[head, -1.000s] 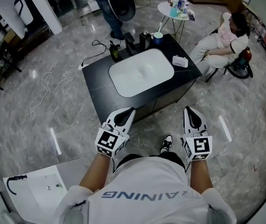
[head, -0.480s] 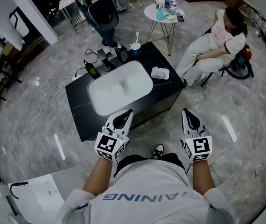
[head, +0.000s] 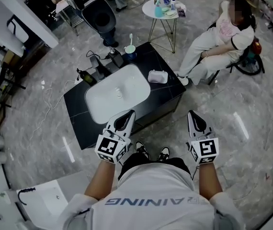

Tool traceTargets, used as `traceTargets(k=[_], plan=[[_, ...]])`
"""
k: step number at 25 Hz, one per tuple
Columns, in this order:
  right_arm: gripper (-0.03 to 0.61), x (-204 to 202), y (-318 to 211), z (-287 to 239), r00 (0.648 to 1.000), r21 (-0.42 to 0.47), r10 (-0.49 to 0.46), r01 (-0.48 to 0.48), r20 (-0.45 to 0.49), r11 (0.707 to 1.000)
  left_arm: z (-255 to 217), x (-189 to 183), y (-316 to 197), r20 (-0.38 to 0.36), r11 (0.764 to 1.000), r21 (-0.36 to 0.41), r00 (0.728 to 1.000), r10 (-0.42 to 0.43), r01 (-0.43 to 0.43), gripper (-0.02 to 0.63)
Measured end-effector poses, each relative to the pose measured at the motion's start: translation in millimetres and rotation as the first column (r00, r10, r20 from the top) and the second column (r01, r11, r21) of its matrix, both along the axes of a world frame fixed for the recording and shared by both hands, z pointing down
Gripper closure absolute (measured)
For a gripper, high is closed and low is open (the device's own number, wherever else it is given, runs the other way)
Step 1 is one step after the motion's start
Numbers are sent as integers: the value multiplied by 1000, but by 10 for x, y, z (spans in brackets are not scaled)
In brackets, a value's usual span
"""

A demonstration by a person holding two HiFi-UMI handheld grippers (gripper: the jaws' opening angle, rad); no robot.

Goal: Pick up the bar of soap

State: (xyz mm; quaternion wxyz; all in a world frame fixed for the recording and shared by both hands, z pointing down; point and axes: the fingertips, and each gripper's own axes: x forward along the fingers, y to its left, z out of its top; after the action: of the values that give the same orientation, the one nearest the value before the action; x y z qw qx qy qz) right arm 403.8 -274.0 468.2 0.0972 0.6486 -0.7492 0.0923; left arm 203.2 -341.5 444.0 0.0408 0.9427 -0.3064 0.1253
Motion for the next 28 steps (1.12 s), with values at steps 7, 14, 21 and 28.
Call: traceTargets(k=[7,14,21,28], plan=[[565,54,-222,-161,999,22,30,-29,-21,999,-45,-76,-235,-25,1000,8,1000,8,-8,609],[565,-600,-700,-228,999,16,-31,32,-42,999,-34,-657,-629,-50,1000,0,998,-28,28,609],[565,-1092,-1138,-281,997,16,-42,43,-64,999,14,-1251,-1031,-58,999,7,997,-41,42,609],[563,-1299,-1403,-243,996,-1,-61,61,-69,998,129,-1471,-1193,-62,999,-20,997,-50,49,609]])
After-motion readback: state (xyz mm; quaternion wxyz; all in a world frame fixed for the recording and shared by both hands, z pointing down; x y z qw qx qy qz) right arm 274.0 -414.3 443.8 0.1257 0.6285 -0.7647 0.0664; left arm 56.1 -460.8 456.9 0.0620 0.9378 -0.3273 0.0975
